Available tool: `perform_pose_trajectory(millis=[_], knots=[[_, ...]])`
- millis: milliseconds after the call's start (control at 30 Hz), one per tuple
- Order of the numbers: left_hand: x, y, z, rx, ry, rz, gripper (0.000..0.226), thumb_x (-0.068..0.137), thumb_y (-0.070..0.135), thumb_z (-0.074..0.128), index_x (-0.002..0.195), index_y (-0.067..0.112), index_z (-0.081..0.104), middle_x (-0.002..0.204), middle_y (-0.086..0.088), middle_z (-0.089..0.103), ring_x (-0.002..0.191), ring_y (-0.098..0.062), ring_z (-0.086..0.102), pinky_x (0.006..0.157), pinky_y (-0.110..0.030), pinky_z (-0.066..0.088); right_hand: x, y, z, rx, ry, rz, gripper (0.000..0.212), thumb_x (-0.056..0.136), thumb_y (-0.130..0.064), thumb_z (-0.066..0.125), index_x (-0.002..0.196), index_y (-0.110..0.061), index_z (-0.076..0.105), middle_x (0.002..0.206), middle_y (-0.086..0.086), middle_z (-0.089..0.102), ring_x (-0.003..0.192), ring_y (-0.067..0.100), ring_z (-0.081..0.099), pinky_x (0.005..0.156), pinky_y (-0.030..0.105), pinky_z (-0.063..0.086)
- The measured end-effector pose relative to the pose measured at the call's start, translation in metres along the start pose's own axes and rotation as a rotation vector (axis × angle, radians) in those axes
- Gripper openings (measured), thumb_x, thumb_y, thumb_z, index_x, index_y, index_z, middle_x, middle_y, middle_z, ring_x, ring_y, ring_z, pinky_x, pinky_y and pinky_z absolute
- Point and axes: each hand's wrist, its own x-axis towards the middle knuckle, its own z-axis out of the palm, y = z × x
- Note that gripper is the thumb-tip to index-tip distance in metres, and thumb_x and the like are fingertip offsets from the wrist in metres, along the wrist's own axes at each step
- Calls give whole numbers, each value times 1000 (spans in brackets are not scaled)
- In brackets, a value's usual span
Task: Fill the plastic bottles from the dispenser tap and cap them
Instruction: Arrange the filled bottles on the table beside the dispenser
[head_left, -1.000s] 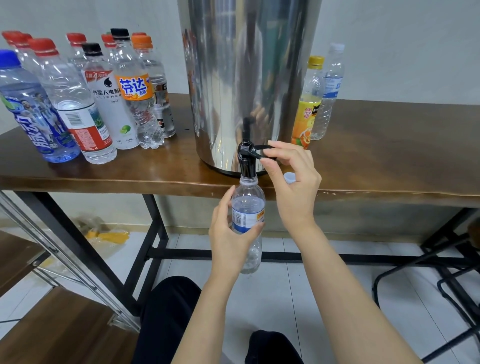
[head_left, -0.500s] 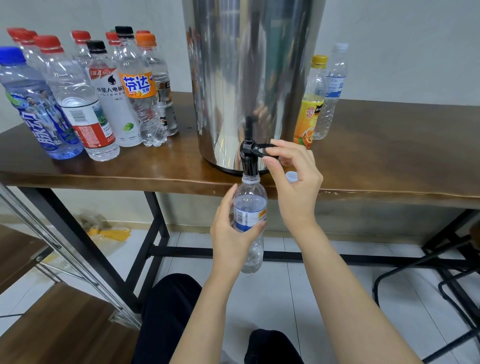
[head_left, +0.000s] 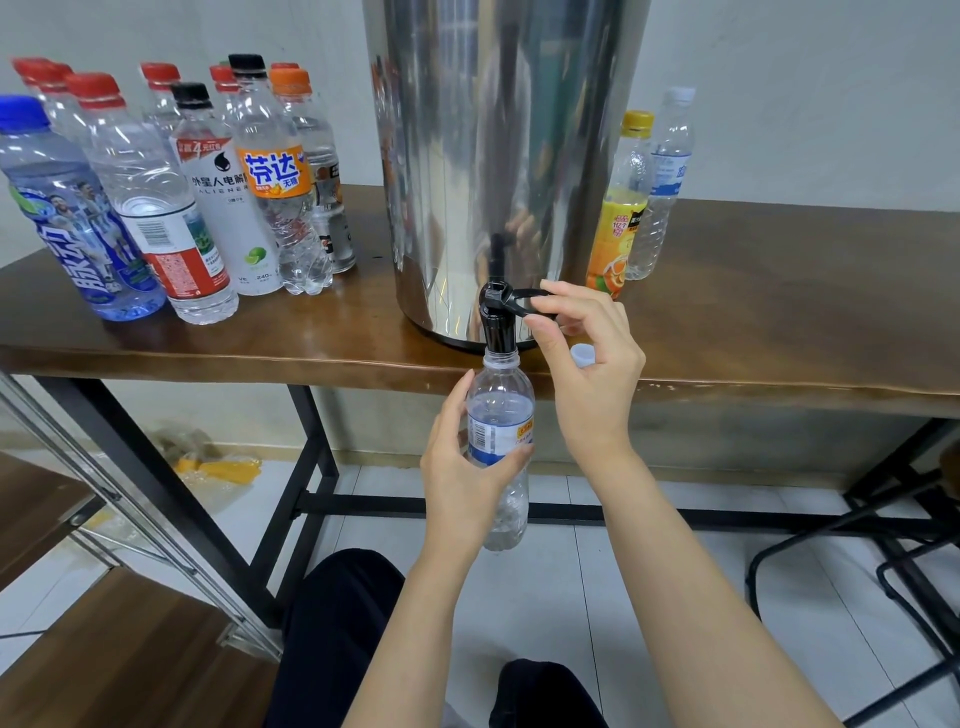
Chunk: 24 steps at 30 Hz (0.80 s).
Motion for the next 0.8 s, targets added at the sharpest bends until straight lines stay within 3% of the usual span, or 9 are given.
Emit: perform_pose_trajectory(millis=[300,800], knots=[[-1,-1,0,4,0,-6,91,69,20,89,144,42,42,142,8,55,132,-17,52,105,-47,48,0,-2,0,21,1,15,10,92,-28,66,100,-22,70,110,-9,66,105,7,60,83,51,52],[-1,1,-1,14,-4,-15,92,71,11,89,147,34,42,144,9,53,133,-13,51,106,-45,49,0,-4,0,23,-1,24,10,92,-26,66,100,-22,70,110,-9,67,106,9,60,84,45,53]])
